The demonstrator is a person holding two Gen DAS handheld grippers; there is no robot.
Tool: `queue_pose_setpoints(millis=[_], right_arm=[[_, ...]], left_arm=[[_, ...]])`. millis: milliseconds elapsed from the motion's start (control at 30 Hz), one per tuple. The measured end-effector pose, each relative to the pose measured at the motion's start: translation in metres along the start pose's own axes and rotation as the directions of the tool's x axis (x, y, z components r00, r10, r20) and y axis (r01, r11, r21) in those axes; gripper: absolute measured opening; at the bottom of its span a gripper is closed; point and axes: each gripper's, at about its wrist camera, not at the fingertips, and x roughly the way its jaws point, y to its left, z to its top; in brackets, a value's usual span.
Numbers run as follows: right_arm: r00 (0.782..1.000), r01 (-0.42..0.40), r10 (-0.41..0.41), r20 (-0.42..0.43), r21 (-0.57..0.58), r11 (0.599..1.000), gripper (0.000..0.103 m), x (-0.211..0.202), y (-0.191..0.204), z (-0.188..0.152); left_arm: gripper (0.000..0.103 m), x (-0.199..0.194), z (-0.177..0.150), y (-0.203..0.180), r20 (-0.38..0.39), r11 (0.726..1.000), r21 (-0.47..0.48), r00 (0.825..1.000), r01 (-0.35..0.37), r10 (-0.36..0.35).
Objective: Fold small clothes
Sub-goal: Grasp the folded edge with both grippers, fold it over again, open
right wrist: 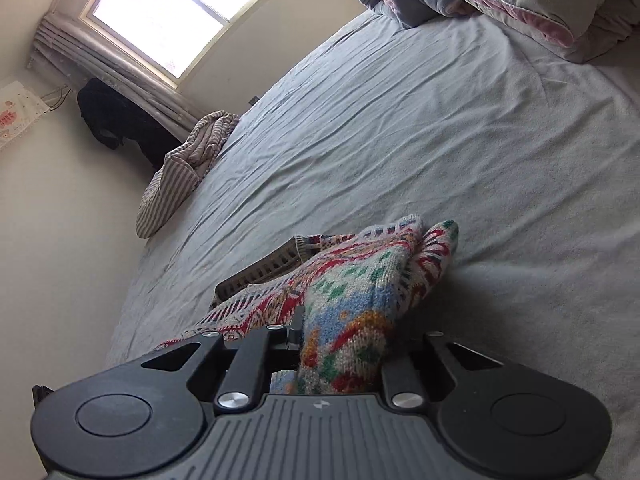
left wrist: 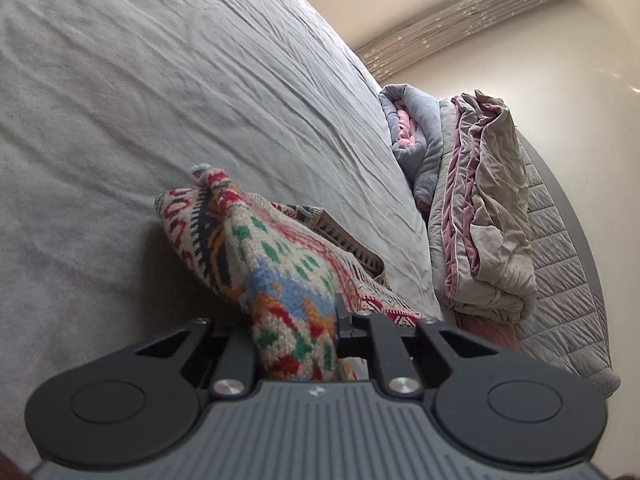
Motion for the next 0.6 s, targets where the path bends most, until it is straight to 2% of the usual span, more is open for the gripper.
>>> queue_pose_setpoints(millis=[133,200,233,267,300,333,367,400,433,467,533,600], right_arm=[[0.998,0.012,-0.014,-0.065,-0.027,1.000,0.016,-0.026,-0.006,-0.042],[0.994,0.049,-0.054,-0.095,-0.060,0.997,0.017,-0.024,-0.013,-0.059],[0.990,0.088,-0.097,-0.105,-0.083,0.993,0.019,-0.021,-0.017,-0.066],[0.981,0.148,-0.162,-0.106,-0.126,0.981,0.027,-0.015,-0.023,-0.073],[0.979,0.167,-0.183,-0.093,-0.154,0.974,0.031,-0.011,-0.027,-0.077],[0.984,0.146,-0.159,-0.079,-0.154,0.977,0.032,-0.012,-0.032,-0.077],[0.988,0.126,-0.137,-0.072,-0.133,0.983,0.037,-0.014,-0.034,-0.074],[0.991,0.113,-0.121,-0.064,-0.119,0.986,0.043,-0.016,-0.037,-0.070],[0.992,0.110,-0.116,-0.046,-0.125,0.986,0.053,-0.018,-0.038,-0.066],[0.992,0.122,-0.126,-0.016,-0.138,0.983,0.063,-0.017,-0.038,-0.059],[0.989,0.145,-0.143,0.024,-0.134,0.980,0.066,-0.013,-0.043,-0.046],[0.995,0.095,-0.094,0.014,-0.085,0.992,0.066,-0.002,-0.051,-0.034]], left_arm=[[0.013,-0.019,-0.049,0.025,-0.089,1.000,-0.018,0.996,-0.017,0.015],[0.015,-0.012,-0.070,0.042,-0.153,0.996,0.006,0.984,-0.092,0.091],[0.026,-0.007,-0.077,0.049,-0.171,0.991,0.035,0.976,-0.131,0.135],[0.028,-0.008,-0.082,0.055,-0.155,0.992,0.055,0.981,-0.111,0.119],[0.030,-0.011,-0.082,0.058,-0.136,0.996,0.053,0.988,-0.073,0.080],[0.035,-0.016,-0.079,0.061,-0.117,0.997,0.037,0.991,-0.061,0.065],[0.039,-0.019,-0.074,0.063,-0.089,0.998,0.031,0.994,-0.055,0.057],[0.049,-0.023,-0.068,0.065,-0.053,0.998,0.033,0.997,-0.048,0.050],[0.054,-0.024,-0.061,0.068,-0.026,0.999,0.035,0.999,-0.040,0.040],[0.054,-0.024,-0.054,0.071,-0.001,0.999,0.022,0.999,-0.036,0.036],[0.054,-0.019,-0.037,0.079,0.027,0.999,-0.015,0.999,-0.034,0.034],[0.052,-0.009,-0.023,0.081,0.055,0.999,-0.028,0.998,-0.036,0.037]])
